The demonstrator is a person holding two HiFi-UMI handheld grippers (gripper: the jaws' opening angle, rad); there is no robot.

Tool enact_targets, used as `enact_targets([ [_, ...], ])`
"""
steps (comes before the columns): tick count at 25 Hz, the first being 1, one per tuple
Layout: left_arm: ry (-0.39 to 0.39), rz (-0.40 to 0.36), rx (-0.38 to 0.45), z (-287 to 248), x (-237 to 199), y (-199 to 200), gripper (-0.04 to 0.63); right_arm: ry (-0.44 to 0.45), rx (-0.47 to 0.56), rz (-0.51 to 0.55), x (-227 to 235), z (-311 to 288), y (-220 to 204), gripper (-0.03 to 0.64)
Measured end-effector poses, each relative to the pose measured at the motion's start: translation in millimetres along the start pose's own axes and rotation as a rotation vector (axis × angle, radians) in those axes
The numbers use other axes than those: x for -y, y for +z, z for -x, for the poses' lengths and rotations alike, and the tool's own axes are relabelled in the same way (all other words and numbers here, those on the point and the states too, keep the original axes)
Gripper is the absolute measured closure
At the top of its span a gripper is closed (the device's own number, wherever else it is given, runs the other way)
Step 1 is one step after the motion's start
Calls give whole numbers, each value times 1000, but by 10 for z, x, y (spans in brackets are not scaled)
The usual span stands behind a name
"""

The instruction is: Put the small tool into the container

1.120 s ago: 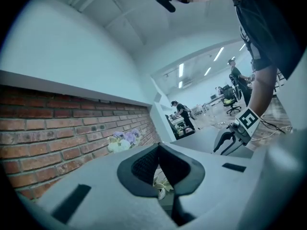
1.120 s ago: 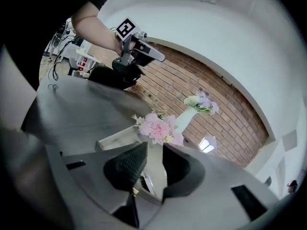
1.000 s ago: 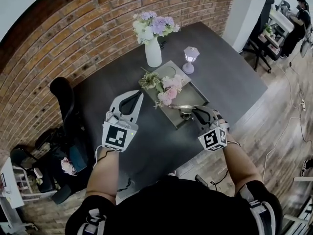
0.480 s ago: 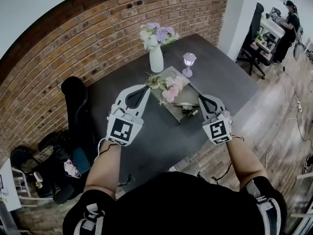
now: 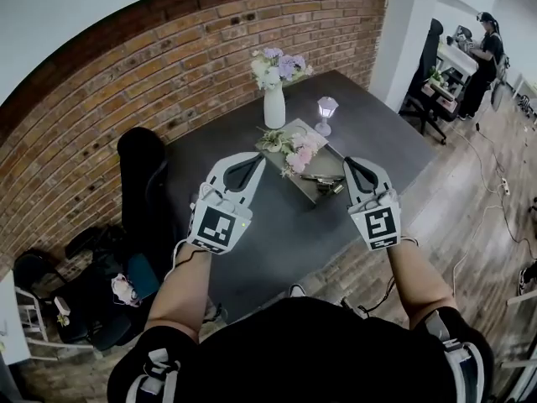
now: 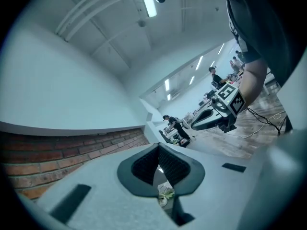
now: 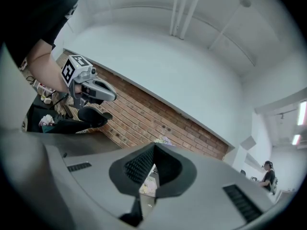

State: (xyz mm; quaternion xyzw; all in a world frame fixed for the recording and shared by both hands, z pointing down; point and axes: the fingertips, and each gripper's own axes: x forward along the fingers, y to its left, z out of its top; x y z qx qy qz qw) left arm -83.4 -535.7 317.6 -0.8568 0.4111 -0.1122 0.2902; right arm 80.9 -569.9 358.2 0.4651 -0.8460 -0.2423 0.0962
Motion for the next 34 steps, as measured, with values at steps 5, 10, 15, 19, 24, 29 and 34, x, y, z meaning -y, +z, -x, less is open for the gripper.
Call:
enact_targets([
  [5, -8, 6, 44, 111, 62, 161, 588, -50, 10, -20, -22, 197, 166, 621],
  [10, -32, 12, 55, 170, 210, 198, 588, -88, 6, -33, -34, 351, 210, 621],
  [15, -39, 22, 61, 196, 294, 237, 588, -104, 3, -31, -17, 469, 232, 621],
  [19, -32, 14, 67, 172, 299, 300, 588, -112, 16, -31, 42, 509, 261, 621],
  [24, -26, -1, 62, 137, 325, 335, 588, -108, 24, -20, 104, 508, 277, 621],
  [29, -39, -27, 52, 115, 410, 363, 588, -111, 19, -19, 154, 556, 259, 621],
  [34, -76, -43, 13, 151, 498, 294, 588, -92, 12, -12, 62, 585, 257, 621],
])
